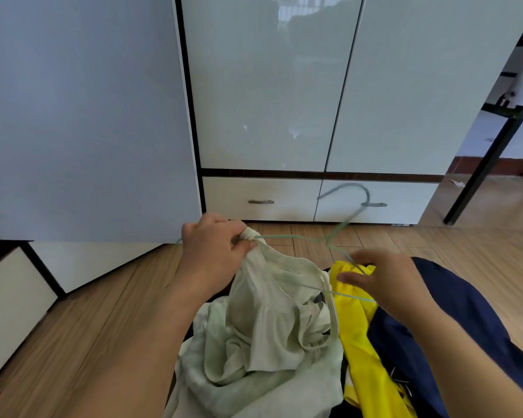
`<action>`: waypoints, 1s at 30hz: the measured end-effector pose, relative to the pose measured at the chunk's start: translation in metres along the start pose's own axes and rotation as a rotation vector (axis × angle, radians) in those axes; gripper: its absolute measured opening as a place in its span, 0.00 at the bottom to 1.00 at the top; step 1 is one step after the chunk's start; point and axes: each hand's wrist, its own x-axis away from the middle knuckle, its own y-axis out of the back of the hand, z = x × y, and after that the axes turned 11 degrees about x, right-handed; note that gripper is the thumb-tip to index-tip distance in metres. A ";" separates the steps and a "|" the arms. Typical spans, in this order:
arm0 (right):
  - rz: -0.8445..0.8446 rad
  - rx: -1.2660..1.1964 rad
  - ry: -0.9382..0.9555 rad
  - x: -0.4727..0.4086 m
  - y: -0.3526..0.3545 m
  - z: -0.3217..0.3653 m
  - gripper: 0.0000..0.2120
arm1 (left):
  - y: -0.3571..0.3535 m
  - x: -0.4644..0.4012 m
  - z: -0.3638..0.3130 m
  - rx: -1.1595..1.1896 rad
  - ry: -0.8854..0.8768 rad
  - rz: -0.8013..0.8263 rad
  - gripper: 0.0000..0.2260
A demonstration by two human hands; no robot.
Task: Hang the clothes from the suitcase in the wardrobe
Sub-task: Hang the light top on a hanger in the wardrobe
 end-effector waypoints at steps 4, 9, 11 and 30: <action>-0.409 -0.204 -0.414 -0.005 -0.015 -0.009 0.38 | -0.003 -0.002 0.005 0.410 0.163 -0.027 0.04; 0.196 -0.636 -0.667 0.011 -0.065 -0.013 0.41 | 0.004 -0.001 -0.011 0.801 0.259 -0.020 0.07; 0.275 -0.736 -0.657 0.019 -0.084 -0.010 0.37 | 0.007 -0.002 -0.017 0.859 0.238 0.009 0.08; 0.150 -1.437 -0.860 -0.005 -0.059 -0.017 0.09 | 0.013 0.003 0.039 0.396 0.203 0.103 0.08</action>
